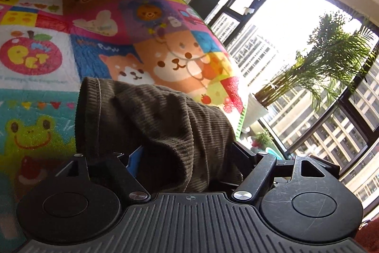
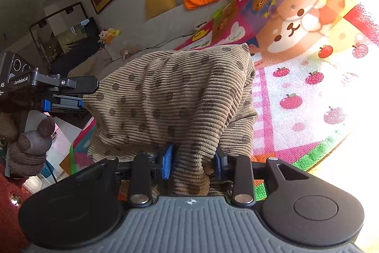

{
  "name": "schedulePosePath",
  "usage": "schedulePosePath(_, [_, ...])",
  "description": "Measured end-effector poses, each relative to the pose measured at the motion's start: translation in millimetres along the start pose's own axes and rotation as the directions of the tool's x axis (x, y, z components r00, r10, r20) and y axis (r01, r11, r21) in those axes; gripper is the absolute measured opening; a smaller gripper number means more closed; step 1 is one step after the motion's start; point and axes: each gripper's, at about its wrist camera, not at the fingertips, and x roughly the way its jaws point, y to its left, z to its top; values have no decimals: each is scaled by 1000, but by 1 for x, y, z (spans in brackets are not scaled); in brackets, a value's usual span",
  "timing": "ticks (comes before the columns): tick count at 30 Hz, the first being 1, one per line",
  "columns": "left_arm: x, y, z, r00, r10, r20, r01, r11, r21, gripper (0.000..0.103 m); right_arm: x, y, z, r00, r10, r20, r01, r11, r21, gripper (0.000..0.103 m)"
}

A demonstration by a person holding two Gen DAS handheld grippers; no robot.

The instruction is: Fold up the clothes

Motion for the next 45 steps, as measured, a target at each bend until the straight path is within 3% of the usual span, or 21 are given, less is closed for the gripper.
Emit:
schedulePosePath(3, [15, -6, 17, 998, 38, 51, -40, 998, 38, 48, -1, 1, -3, 1000, -4, 10, 4, 1000, -1, 34])
schedulePosePath(5, [18, -9, 26, 989, 101, 104, -110, 990, 83, 7, -1, 2, -4, 1000, -9, 13, 9, 1000, -5, 34])
schedulePosePath(8, [10, -10, 30, 954, 224, 198, -259, 950, 173, 5, -1, 3, -6, 1000, -14, 16, 14, 1000, -16, 35])
schedulePosePath(11, [4, 6, 26, 913, 345, 217, -391, 891, 230, 7, -1, 5, -6, 1000, -15, 15, 15, 999, -30, 36])
schedulePosePath(14, [-2, 22, 26, 880, 430, 202, -469, 854, 226, 9, 2, 7, -5, 1000, -19, 7, 19, 999, -49, 39])
schedulePosePath(17, [1, 7, 28, 929, 334, 161, -369, 874, 315, 13, 2, 10, -5, 1000, -27, 1, 27, 997, -73, 40])
schedulePosePath(18, [1, 2, 29, 942, 301, 145, -334, 878, 344, 19, 1, 10, -5, 1000, -27, -1, 27, 997, -78, 40])
schedulePosePath(19, [2, -3, 30, 955, 269, 128, -298, 879, 371, 47, 1, 10, -5, 1000, -26, -5, 26, 996, -80, 40])
schedulePosePath(20, [3, -8, 31, 965, 237, 110, -261, 879, 398, 62, 1, 10, -4, 1000, -25, -9, 24, 996, -81, 40])
schedulePosePath(22, [5, -18, 33, 982, 173, 71, -186, 874, 449, 74, 1, 10, -2, 1000, -24, -18, 23, 996, -86, 40])
schedulePosePath(24, [6, -28, 35, 994, 110, 28, -109, 862, 495, 74, 0, 12, 1, 999, -29, -29, 26, 995, -96, 41])
schedulePosePath(25, [11, -29, 33, 994, 106, 5, -94, 855, 510, 74, -4, 13, 5, 999, -39, -19, 37, 994, -107, 42])
schedulePosePath(26, [21, -24, 28, 988, 150, -19, -120, 849, 515, 71, -8, 15, 9, 999, -49, -6, 48, 992, -118, 44])
schedulePosePath(28, [38, -14, 18, 972, 225, -63, -162, 842, 515, 69, -17, 19, 19, 997, -70, 20, 72, 987, -140, 59])
schedulePosePath(31, [41, 5, 10, 972, 215, -91, -157, 891, 427, 69, -30, 24, 33, 993, -100, 61, 109, 979, -172, 66])
schedulePosePath(33, [37, 8, 6, 974, 212, -83, -162, 901, 402, 70, -39, 27, 43, 989, -119, 89, 135, 972, -193, 76])
schedulePosePath(35, [35, 6, 3, 973, 218, -77, -170, 900, 401, 74, -42, 36, 54, 986, -83, 141, 110, 975, -193, 86])
schedulePosePath(39, [31, 0, 1, 969, 228, -93, -165, 881, 444, 79, -19, 43, 58, 993, 81, 85, -67, 985, -157, 93])
schedulePosePath(42, [18, -2, 18, 975, 204, -82, -150, 889, 433, 79, 11, 43, 34, 1000, -19, -23, 14, 982, -187, 93])
schedulePosePath(45, [12, -11, 44, 987, 160, -33, -127, 881, 455, 92, 23, 49, 10, 991, -127, -45, 108, 950, -292, 94])
